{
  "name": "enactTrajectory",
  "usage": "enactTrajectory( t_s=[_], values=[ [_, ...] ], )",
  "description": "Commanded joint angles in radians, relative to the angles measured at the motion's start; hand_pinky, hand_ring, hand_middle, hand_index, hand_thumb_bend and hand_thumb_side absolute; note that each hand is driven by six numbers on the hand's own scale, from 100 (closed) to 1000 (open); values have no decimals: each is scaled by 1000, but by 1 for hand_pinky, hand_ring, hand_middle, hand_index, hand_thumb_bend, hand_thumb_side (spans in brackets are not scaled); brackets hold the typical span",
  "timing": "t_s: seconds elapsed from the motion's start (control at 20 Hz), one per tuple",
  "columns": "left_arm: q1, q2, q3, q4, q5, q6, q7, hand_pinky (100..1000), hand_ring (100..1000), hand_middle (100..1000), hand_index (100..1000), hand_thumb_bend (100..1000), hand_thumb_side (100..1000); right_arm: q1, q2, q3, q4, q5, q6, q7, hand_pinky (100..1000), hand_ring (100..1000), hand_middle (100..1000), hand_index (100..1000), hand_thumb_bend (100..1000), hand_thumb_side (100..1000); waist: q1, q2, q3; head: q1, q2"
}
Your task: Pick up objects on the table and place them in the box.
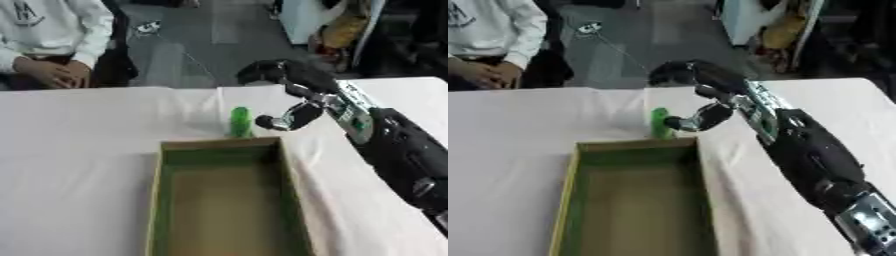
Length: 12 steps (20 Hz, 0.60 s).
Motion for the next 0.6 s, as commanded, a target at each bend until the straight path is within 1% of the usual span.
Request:
enactTrajectory(
  t_s=[0.05,0.25,0.6],
  values=[
    [-23,0,-1,-15,5,-4,-2,668,659,783,819,368,581,-28,-14,-15,-3,8,31,-52,650,730,781,856,425,784,-2,-10,7,-13,-19],
    [-28,-3,-2,-15,7,-6,-5,668,659,783,819,368,581,-30,-14,-11,0,29,51,-90,647,726,779,854,426,776,-7,-5,15,-20,-21],
    [-34,-5,-4,-15,11,-8,-7,668,659,781,819,369,580,-34,-15,-11,5,56,60,-120,647,722,777,852,427,768,-11,-2,26,-23,-24]
  ],
)
